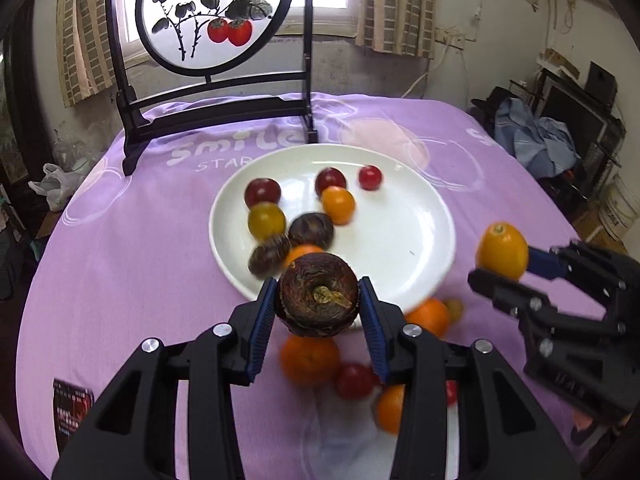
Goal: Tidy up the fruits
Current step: 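Carry the dark brown fruit onto the plate with the left gripper while the right carries a yellow tomato there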
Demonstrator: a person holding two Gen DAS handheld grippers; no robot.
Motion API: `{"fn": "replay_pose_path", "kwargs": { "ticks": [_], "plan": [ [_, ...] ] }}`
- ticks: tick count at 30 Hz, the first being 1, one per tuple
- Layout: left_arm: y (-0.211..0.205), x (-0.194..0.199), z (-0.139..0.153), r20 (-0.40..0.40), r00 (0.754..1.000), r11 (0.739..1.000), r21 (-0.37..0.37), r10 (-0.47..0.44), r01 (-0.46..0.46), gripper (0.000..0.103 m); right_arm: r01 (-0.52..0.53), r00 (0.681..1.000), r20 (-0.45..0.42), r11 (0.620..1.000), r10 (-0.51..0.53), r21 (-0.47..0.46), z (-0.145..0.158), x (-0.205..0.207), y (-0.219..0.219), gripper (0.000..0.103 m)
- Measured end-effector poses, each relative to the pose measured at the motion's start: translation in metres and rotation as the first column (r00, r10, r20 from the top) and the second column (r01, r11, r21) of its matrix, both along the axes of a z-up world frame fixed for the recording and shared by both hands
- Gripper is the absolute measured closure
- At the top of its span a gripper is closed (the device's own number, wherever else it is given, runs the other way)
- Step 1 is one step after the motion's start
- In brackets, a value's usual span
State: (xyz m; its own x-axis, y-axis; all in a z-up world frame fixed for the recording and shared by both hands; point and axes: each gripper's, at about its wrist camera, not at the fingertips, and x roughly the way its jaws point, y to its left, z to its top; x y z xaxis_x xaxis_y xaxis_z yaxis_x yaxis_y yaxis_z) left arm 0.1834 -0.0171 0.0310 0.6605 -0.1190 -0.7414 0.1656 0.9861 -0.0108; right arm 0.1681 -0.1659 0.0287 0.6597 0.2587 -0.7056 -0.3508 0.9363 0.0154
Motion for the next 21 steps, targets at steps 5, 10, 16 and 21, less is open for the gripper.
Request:
{"fn": "replay_pose_path", "kwargs": {
  "ticks": [5,10,16,21],
  "plan": [
    [-0.002,0.039,-0.012,-0.031,0.999,0.999,-0.028,0.022,-0.023,0.063,0.007,0.999,-0.054,1.0,-0.008,-0.026,-0.022,0.03,0.013,0.067],
    [-0.01,0.068,-0.024,-0.071,0.997,0.998,-0.049,0.024,-0.027,0.061,0.031,0.995,-0.098,0.999,-0.035,-0.038,-0.039,0.05,0.019,0.067],
    [-0.005,0.057,-0.021,-0.038,0.998,0.994,-0.096,0.052,-0.055,0.026,0.036,0.995,-0.093,0.999,-0.036,-0.01,-0.038,0.041,0.011,0.053],
    [0.002,0.029,-0.013,-0.027,0.998,0.993,-0.109,0.052,-0.055,0.02,0.021,0.996,-0.092,1.0,-0.022,-0.003,-0.034,0.015,-0.002,0.051]
  ]
}}
